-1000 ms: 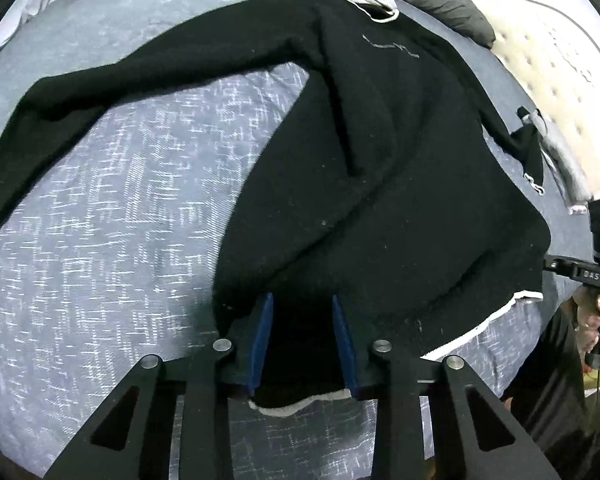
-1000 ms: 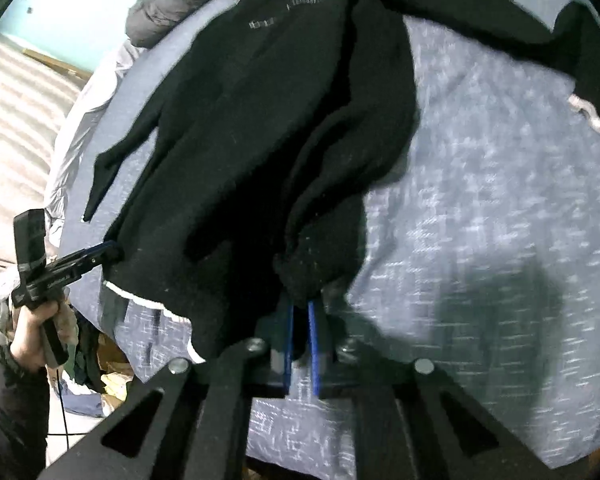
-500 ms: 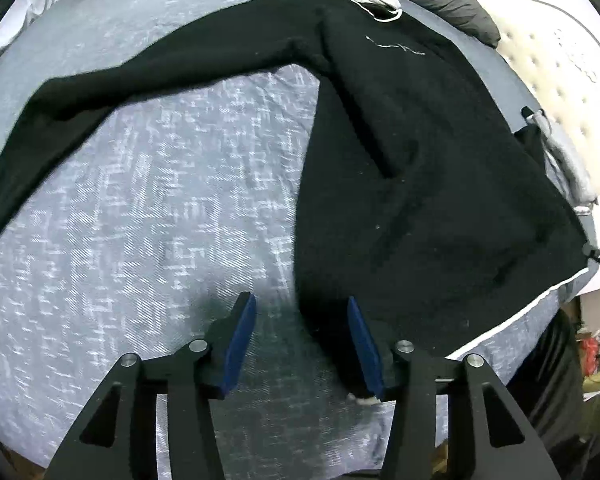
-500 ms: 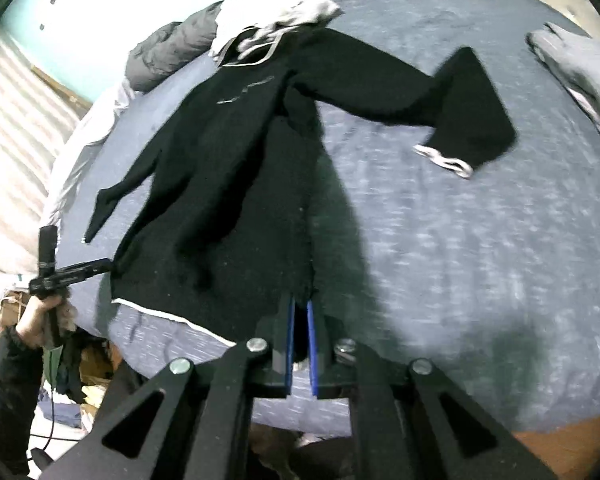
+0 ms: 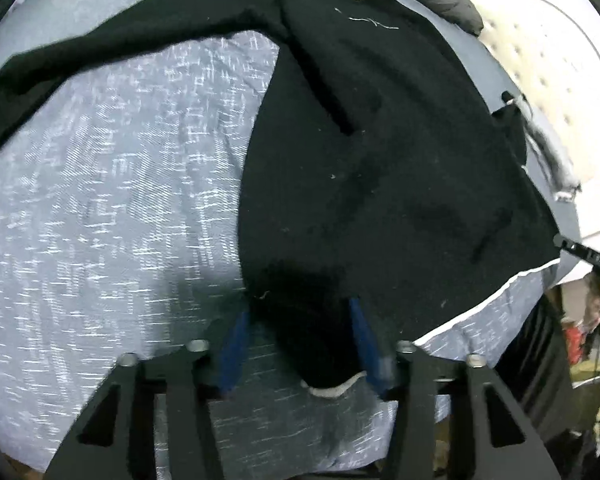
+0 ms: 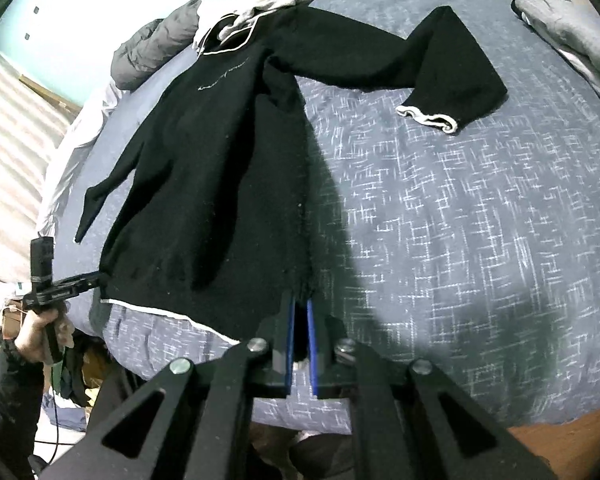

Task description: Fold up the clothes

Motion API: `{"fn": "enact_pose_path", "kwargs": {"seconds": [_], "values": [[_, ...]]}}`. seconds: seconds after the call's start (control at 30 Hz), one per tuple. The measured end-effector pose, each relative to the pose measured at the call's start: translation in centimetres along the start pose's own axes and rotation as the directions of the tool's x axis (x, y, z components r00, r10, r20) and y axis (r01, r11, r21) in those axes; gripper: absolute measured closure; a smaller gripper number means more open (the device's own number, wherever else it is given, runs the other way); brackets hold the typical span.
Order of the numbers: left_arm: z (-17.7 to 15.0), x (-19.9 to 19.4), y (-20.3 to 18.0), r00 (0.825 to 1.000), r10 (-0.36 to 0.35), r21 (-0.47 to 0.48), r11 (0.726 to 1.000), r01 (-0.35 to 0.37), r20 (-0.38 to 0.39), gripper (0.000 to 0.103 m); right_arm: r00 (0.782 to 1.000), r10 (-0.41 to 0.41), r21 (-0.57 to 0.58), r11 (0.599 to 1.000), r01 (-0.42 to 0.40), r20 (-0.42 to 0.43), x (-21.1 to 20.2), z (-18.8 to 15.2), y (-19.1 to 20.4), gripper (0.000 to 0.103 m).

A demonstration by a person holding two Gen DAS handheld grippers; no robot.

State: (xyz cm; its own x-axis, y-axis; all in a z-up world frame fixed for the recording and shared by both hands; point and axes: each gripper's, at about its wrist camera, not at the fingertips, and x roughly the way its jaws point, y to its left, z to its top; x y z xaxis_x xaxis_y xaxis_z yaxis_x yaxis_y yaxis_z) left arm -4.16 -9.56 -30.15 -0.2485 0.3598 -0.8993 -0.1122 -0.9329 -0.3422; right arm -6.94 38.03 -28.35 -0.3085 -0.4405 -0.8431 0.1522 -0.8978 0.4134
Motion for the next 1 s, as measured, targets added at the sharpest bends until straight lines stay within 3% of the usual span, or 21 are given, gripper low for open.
{"fn": "enact_pose_path", "kwargs": {"seconds": [0.03, 0.13, 0.33, 0.47, 0.77, 0.8, 0.87, 0.9, 0.93, 1.0], "values": [[0.1, 0.2, -0.1, 1.000, -0.006, 0.001, 1.000, 0.006, -0.003, 0.087, 1.000, 0.003, -0.004, 1.000, -0.003, 0.004, -0.1, 0.0, 0.1, 0.098], [0.1, -0.3, -0.5, 1.000, -0.005, 0.018, 1.000, 0.005, 0.009, 0.096, 1.000, 0.006, -0.024, 1.000, -0.006, 0.019, -0.7, 0.0, 0.6, 0.098], [-0.1, -4.7, -0.3, 0.996, -0.031, 0.037, 0.999, 0.028, 0.084, 0.098, 0.999, 0.017, -0.058, 0.998, -0.015, 0.035, -2.0, 0.0, 1.4, 0.098], [-1.7, -7.1, 0.1, 0.993, -0.053, 0.035, 0.998, 0.050, 0.103, 0.098, 1.000, -0.020, -0.060, 0.998, 0.019, -0.008, -0.8, -1.0, 0.7, 0.098], [-4.3, -1.7, 2.8, 0.997, -0.082, -0.100, 0.992, 0.081, -0.011, 0.097, 0.995, -0.067, -0.055, 0.996, 0.063, -0.079, 1.5, -2.8, -0.4, 0.098], [-4.3, -2.1, 2.6, 0.997, -0.074, -0.100, 0.992, 0.073, -0.008, 0.094, 0.995, -0.062, -0.062, 0.996, 0.057, -0.081, 1.4, -2.8, -0.3, 0.098], [-3.6, -2.7, 2.4, 0.999, -0.049, -0.097, 0.994, 0.049, 0.005, 0.077, 0.997, -0.039, -0.063, 0.997, 0.035, -0.070, 0.8, -2.4, -0.4, 0.096], [-3.1, -3.3, 2.2, 0.999, -0.027, -0.087, 0.996, 0.029, 0.024, 0.058, 0.998, -0.028, -0.062, 0.998, 0.024, -0.064, 0.5, -2.3, -0.5, 0.095], [-2.6, -3.9, 2.1, 0.999, -0.020, -0.079, 0.997, 0.023, 0.046, 0.048, 0.998, -0.022, -0.049, 0.999, 0.019, -0.060, 0.2, -2.0, -0.8, 0.094], [-1.5, -4.6, 2.0, 0.997, -0.017, -0.077, 0.997, 0.024, 0.081, 0.048, 0.999, -0.035, -0.038, 0.999, 0.033, -0.039, -0.3, -1.5, -1.0, 0.090]]}}
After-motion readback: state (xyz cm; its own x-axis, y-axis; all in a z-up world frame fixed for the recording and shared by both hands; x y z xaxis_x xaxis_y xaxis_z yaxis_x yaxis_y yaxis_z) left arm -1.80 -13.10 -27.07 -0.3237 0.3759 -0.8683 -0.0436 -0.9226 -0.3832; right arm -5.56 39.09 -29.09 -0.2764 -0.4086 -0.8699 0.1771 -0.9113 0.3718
